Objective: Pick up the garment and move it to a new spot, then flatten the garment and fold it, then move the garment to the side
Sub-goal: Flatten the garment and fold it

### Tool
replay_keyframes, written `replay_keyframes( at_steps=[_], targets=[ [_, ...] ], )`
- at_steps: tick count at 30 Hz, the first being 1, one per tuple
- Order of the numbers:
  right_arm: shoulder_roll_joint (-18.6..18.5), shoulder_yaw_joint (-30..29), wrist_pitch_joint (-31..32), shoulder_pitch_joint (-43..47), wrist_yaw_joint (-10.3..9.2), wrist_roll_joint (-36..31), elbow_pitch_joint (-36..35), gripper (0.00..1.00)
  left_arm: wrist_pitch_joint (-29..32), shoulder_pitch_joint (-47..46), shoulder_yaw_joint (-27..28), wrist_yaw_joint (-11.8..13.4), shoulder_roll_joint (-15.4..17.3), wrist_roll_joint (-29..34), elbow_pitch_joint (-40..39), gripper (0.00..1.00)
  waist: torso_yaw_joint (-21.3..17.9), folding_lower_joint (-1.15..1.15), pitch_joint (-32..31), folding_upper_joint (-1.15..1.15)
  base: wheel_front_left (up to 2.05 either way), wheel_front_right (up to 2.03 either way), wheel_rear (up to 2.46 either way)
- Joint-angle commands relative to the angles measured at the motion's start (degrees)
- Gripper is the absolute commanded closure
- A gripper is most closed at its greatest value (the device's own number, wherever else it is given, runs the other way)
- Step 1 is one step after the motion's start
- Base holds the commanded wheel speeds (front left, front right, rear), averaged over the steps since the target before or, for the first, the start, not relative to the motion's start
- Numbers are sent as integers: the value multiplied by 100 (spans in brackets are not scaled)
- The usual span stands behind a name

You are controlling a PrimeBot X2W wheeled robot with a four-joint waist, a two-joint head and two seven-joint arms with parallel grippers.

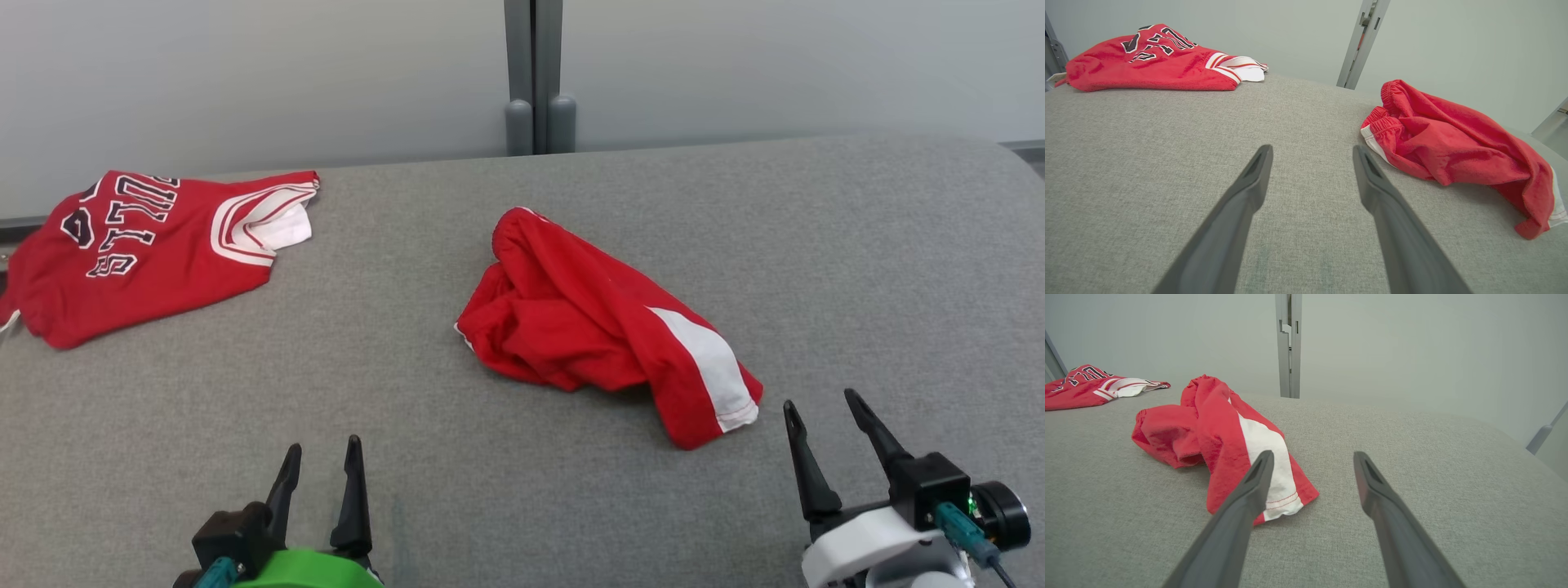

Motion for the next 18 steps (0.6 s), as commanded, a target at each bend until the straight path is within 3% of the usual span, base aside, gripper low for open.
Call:
replay_keyframes(
  at_steps=[1,7,11,18],
  targets=[
    [-19,-12,4,-201,-8,-101,4,0,-3,-141,-10,33,6,-31,-22,0,57,0,86,0,0,0,0],
    [-18,204,4,-1159,-8,-582,343,0,-2,-373,-90,9,8,-84,-62,0,304,0,453,0,0,0,0],
    [-19,484,53,-2182,-8,-782,1056,0,-3,-555,-165,30,8,-164,-85,0,542,0,736,0,0,0,0],
    [-35,982,755,-3918,-8,-725,2516,0,-2,-856,-341,79,9,-307,-97,0,1021,0,1230,0,0,0,0]
  ],
)
